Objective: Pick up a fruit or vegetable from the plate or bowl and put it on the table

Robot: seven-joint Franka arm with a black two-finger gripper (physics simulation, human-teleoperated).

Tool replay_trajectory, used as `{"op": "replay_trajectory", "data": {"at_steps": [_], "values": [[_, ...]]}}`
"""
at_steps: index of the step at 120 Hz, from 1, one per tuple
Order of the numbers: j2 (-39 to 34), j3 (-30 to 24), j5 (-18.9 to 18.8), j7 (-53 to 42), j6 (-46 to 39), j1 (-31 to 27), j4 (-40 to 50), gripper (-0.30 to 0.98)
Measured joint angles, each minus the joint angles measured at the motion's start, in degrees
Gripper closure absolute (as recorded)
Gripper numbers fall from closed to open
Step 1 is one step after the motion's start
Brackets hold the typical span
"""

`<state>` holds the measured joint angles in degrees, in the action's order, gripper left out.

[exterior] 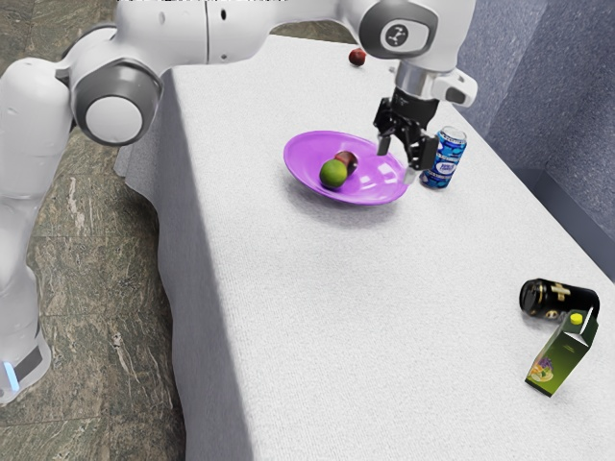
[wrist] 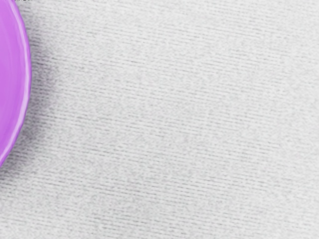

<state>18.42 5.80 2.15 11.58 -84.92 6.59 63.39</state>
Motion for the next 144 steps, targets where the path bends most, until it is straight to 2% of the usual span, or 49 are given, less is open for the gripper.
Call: {"op": "replay_trajectory", "data": {"at_steps": [12, 33, 59, 75, 83, 91, 100, 121, 144], "values": [[2.3, 0.1, 0.1, 0.6, 1.0, -0.1, -3.6, 0.0], [2.6, 0.1, 0.2, 1.9, 2.1, -0.1, -4.4, 0.0], [1.7, 0.0, 1.0, 9.3, 3.8, -0.2, -4.1, 0.0], [1.7, 0.1, -0.8, 13.1, 4.3, -0.1, -4.5, 0.0], [1.7, 2.1, -1.8, 14.7, 4.3, -0.1, -4.6, 0.0], [2.5, 6.6, -2.3, 16.1, 4.4, -0.2, -4.6, 0.0], [4.9, 10.3, -1.3, 17.3, 4.5, -2.6, -4.4, 0.0], [9.1, 12.7, 1.4, 18.4, 4.6, -6.7, -4.1, 0.0], [11.9, 13.0, 3.5, 18.7, 4.5, -11.1, -4.1, 0.0]]}}
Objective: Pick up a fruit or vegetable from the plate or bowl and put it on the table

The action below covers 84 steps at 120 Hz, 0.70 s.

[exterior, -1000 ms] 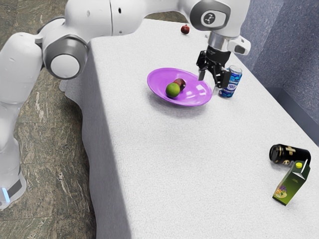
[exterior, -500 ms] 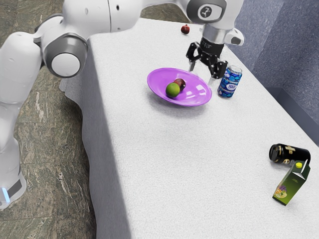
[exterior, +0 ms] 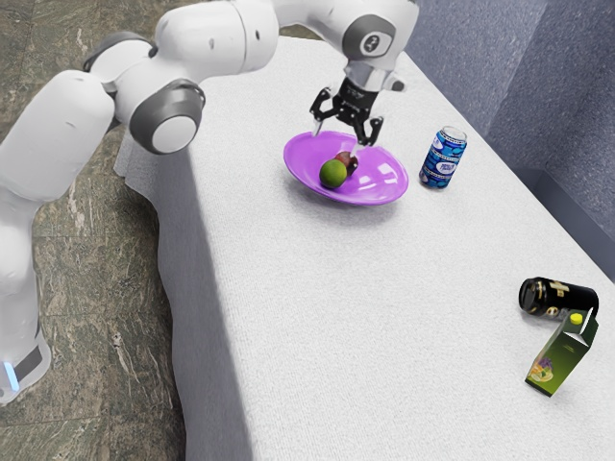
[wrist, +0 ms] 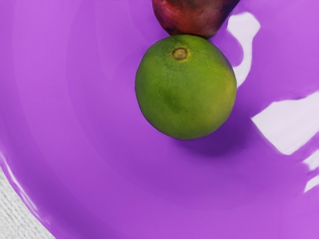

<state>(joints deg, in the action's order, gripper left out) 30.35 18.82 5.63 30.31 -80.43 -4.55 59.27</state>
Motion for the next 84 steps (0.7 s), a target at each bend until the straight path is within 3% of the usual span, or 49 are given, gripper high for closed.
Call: {"op": "replay_trajectory", "data": {"at_steps": [25, 84], "values": [[-0.1, -0.4, 0.6, 0.2, -0.9, -1.6, 1.0, 0.0], [-1.8, -2.4, -1.9, -0.1, -14.0, -1.4, 10.4, 0.0]]}}
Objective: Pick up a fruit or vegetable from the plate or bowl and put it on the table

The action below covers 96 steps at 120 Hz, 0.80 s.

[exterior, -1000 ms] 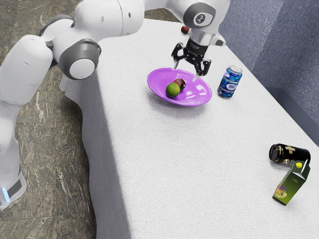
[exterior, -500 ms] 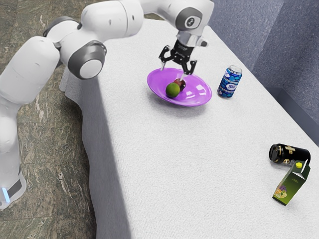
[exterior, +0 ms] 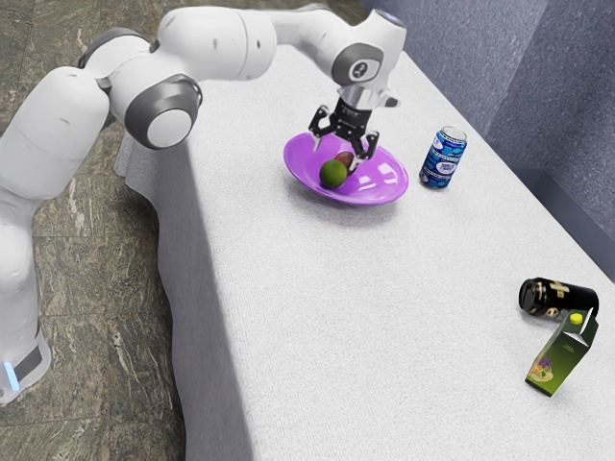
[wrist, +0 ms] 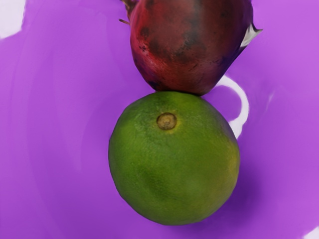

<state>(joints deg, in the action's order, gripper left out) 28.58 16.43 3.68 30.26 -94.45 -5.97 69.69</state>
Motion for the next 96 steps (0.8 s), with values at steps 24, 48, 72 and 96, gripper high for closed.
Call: {"op": "replay_trajectory", "data": {"at_steps": [24, 48, 72, 96], "values": [[0.4, -0.1, -0.7, -0.4, -4.9, 0.0, 2.3, 0.0], [0.9, -0.1, -0.8, -0.7, -7.6, 0.0, 3.2, 0.0], [1.2, -0.1, -0.8, -0.9, -9.0, 0.1, 4.0, 0.0], [1.5, -0.1, -0.6, -0.9, -10.4, 0.1, 5.4, 0.0]]}}
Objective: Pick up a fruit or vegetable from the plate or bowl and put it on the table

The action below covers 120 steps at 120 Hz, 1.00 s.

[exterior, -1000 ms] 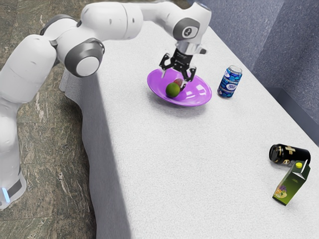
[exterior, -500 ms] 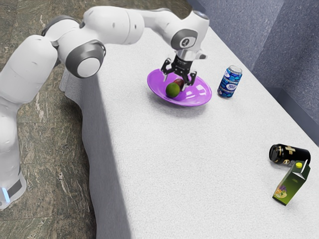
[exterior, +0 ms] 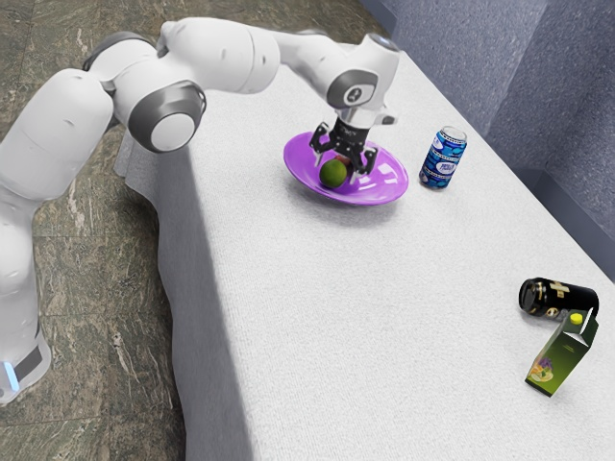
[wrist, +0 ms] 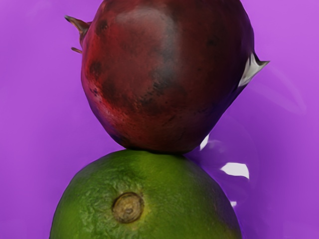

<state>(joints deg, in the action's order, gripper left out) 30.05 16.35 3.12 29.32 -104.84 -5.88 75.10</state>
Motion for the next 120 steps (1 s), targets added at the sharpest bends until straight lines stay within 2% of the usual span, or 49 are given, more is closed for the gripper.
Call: {"op": "replay_trajectory", "data": {"at_steps": [29, 56, 87, 99, 109, 120], "values": [[0.4, 0.0, 0.1, -0.1, -1.2, -0.1, 0.9, 0.0], [0.3, 0.1, -1.2, -0.6, -3.0, -0.4, 2.3, 0.36], [-1.6, -0.2, -2.0, -1.2, -3.7, -0.4, 1.7, 0.39], [-4.2, -1.4, -1.5, -1.4, -0.4, -0.4, -2.1, 0.41], [-7.1, -2.0, 1.0, -1.5, 5.7, -0.5, -4.2, 0.4], [-9.8, -6.2, 2.7, -1.4, 13.1, -0.4, -4.3, 0.4]]}}
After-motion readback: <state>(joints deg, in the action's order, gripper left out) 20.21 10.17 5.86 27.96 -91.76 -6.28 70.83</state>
